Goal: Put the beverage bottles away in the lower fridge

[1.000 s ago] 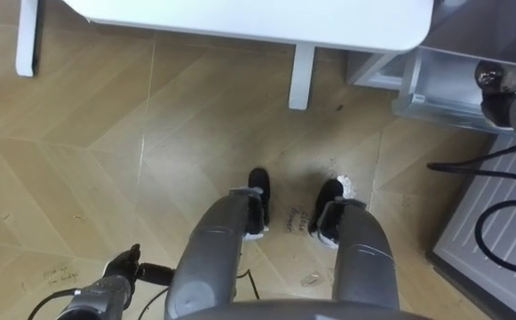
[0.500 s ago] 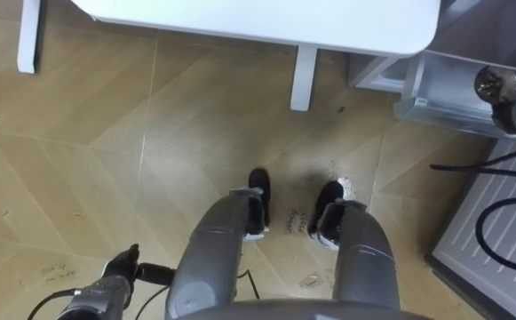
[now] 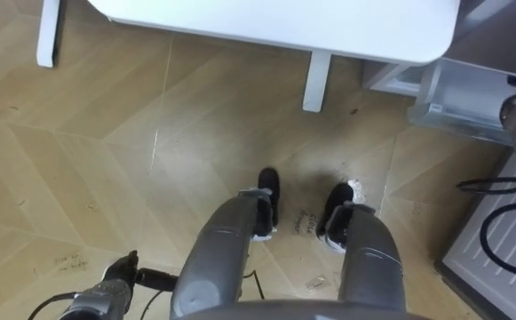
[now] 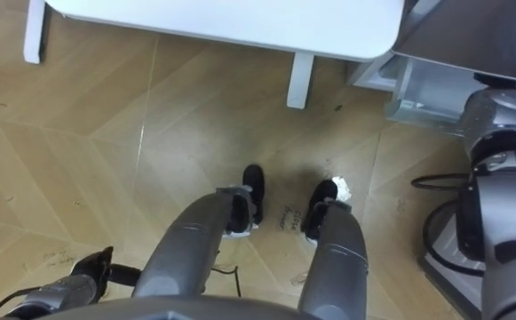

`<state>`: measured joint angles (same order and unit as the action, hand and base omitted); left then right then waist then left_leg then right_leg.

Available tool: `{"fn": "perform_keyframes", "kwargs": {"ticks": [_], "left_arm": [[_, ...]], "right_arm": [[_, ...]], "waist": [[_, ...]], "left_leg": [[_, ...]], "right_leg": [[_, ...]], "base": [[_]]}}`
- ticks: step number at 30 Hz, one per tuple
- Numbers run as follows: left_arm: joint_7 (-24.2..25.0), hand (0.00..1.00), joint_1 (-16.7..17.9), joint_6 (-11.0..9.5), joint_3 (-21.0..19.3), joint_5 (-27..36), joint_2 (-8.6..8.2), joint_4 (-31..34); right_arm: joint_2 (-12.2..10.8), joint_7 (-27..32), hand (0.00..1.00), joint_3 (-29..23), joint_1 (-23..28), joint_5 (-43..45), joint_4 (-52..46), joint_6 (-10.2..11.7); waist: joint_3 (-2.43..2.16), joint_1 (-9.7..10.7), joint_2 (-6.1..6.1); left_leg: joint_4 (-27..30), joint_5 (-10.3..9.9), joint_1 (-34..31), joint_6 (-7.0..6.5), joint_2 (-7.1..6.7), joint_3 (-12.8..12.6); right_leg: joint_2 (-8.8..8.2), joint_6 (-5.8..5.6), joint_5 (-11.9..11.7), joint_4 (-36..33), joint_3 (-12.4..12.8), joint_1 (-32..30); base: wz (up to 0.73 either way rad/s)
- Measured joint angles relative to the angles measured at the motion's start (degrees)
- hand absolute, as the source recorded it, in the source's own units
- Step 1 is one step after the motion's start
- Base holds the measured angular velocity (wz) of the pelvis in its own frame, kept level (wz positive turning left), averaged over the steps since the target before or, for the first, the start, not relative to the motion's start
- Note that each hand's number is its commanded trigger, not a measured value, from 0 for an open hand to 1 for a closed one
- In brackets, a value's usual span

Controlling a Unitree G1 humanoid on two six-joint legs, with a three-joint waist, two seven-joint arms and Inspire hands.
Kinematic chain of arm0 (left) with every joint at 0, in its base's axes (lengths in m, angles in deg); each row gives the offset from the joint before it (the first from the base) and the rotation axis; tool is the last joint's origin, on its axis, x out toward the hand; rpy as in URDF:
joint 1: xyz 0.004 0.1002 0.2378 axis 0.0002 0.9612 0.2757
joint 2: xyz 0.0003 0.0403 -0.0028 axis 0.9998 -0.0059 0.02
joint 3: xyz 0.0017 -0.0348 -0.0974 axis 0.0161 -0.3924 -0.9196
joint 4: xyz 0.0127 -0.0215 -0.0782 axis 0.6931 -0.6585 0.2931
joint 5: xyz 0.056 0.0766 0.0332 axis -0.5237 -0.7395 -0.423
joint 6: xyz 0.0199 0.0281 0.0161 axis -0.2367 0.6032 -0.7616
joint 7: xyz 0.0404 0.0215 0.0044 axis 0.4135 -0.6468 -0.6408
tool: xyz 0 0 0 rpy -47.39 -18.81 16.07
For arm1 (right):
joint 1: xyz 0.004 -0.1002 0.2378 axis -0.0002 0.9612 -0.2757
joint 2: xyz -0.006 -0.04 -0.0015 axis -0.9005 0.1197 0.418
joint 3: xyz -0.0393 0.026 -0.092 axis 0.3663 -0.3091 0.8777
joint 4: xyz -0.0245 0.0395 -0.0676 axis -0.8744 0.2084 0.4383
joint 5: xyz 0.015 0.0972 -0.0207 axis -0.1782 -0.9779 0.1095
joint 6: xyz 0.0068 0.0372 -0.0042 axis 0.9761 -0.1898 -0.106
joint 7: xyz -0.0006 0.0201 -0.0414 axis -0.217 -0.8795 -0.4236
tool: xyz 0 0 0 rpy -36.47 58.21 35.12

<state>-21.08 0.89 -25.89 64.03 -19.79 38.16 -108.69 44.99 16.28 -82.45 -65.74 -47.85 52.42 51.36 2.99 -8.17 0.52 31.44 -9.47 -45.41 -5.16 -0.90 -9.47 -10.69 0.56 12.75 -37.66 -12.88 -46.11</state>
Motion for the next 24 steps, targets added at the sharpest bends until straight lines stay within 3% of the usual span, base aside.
{"fn": "perform_keyframes", "kwargs": {"ticks": [5,7,8,11,19,24], "left_arm": [[-0.5,0.0,0.0,0.0,0.0,0.0,0.0,0.0],[-0.8,0.0,-0.1,0.0,0.0,0.0,0.0,0.1],[-1.1,0.0,-0.3,0.1,0.0,0.0,0.0,0.1],[-1.1,0.0,-0.3,0.2,0.0,0.1,-0.03,0.1],[-1.5,0.0,-0.1,1.2,1.6,2.5,0.11,0.0],[-1.6,0.0,-0.2,1.4,1.1,2.0,0.22,0.2]], "right_arm": [[0.0,1.9,0.0,1.0,0.1,3.0,0.8,-0.6],[0.0,2.5,0.0,1.3,0.1,3.9,1.0,-0.6],[0.0,2.9,0.0,1.3,0.1,4.9,0.9,-0.6],[0.2,4.1,0.0,1.7,0.1,5.8,0.9,-0.6],[0.4,5.3,0.0,1.6,-0.3,4.1,1.0,-0.5],[0.4,4.9,0.0,1.4,-0.3,-2.8,0.9,-0.1]], "waist": [[0.13,0.0,-0.21],[0.22,0.0,-0.52],[0.51,0.0,-1.05],[0.59,0.1,-1.38],[0.53,0.0,-1.31],[0.35,0.0,-1.13]], "left_leg": [[0.2,0.0,-0.1,-0.02,0.0,-0.2],[0.3,0.0,-0.4,-0.03,0.0,-0.4],[0.5,0.0,-0.6,-0.03,0.04,-0.8],[1.3,0.0,-1.6,-0.04,0.27,-0.7],[1.9,0.0,-1.8,-0.08,1.32,-0.7],[2.0,0.0,-1.3,-0.05,1.45,0.3]], "right_leg": [[-0.14,-0.01,0.0,-0.3,0.2,-0.1],[-0.21,0.02,0.1,-0.7,0.4,-0.6],[-0.3,0.11,0.1,-1.2,0.7,-1.1],[-0.2,0.21,0.1,-1.6,0.7,-1.9],[0.75,0.62,-1.1,0.0,0.1,-1.2],[1.12,0.36,-1.4,1.0,-0.1,0.2]], "base": [[0.0],[-0.03],[-0.05],[-0.02],[-0.05],[0.04]]}}
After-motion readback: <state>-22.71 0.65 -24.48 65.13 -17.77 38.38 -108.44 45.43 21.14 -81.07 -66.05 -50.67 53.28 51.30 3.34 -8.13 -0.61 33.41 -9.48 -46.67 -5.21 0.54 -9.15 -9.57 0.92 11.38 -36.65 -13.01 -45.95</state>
